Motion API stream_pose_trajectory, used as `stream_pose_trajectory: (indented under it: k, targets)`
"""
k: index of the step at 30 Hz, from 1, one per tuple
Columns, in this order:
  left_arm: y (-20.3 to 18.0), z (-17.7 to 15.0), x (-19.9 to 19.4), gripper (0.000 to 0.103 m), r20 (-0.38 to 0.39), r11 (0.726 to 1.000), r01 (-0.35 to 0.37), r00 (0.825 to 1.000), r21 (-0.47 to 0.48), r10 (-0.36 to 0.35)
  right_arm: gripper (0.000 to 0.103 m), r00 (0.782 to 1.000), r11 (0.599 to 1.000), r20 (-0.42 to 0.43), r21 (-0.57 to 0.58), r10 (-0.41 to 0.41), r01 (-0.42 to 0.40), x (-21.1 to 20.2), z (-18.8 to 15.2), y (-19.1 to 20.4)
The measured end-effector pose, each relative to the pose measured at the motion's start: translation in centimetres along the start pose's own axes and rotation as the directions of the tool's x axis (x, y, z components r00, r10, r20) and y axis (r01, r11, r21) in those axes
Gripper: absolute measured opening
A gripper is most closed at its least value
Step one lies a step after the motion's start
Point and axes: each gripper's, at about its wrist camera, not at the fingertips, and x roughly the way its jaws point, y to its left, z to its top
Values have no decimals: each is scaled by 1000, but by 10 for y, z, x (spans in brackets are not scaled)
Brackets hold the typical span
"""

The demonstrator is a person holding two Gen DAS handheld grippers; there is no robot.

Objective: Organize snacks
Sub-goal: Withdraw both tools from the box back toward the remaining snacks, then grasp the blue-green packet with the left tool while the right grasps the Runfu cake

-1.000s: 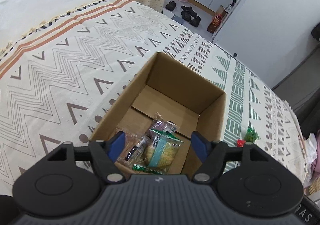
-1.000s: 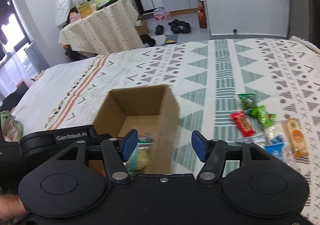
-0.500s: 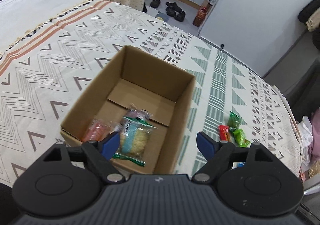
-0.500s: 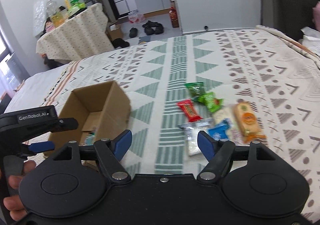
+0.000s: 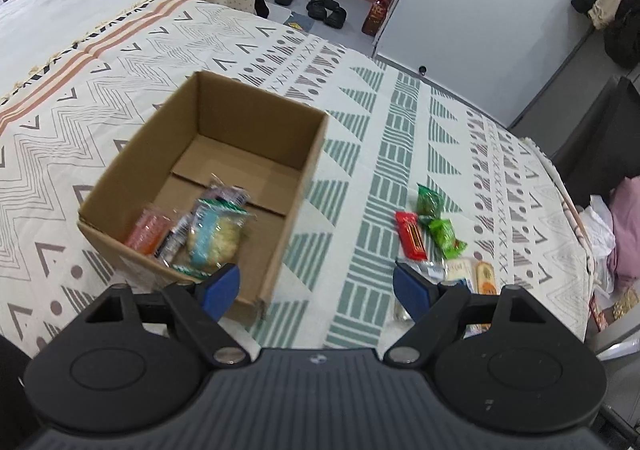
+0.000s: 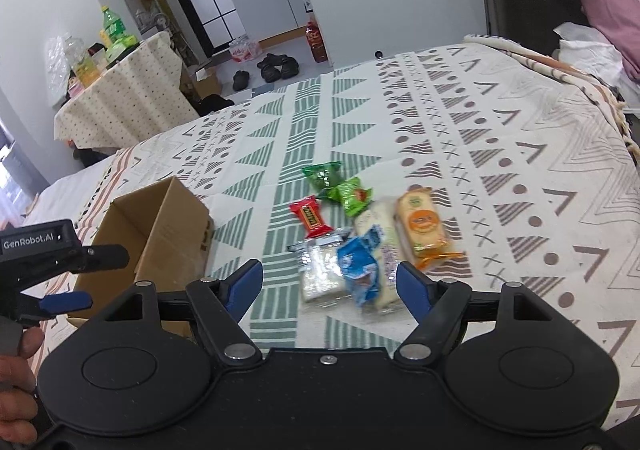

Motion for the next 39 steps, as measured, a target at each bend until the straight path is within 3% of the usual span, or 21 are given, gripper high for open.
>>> stream_pose_trajectory:
  k: [15, 23, 39]
  targets:
    - [-39, -39, 12, 83, -27, 996, -77, 997, 37, 78, 76, 999, 996, 7, 85, 36, -37, 0, -11, -63]
    - [-42, -57, 25, 83, -51, 989, -143, 988, 24, 144, 69, 994, 985, -12, 136, 110, -107, 14, -16, -77]
    - [-37, -95, 68, 77, -154, 972, -235, 962, -34, 227, 50, 985, 973, -58, 179, 161, -148, 41, -17, -88]
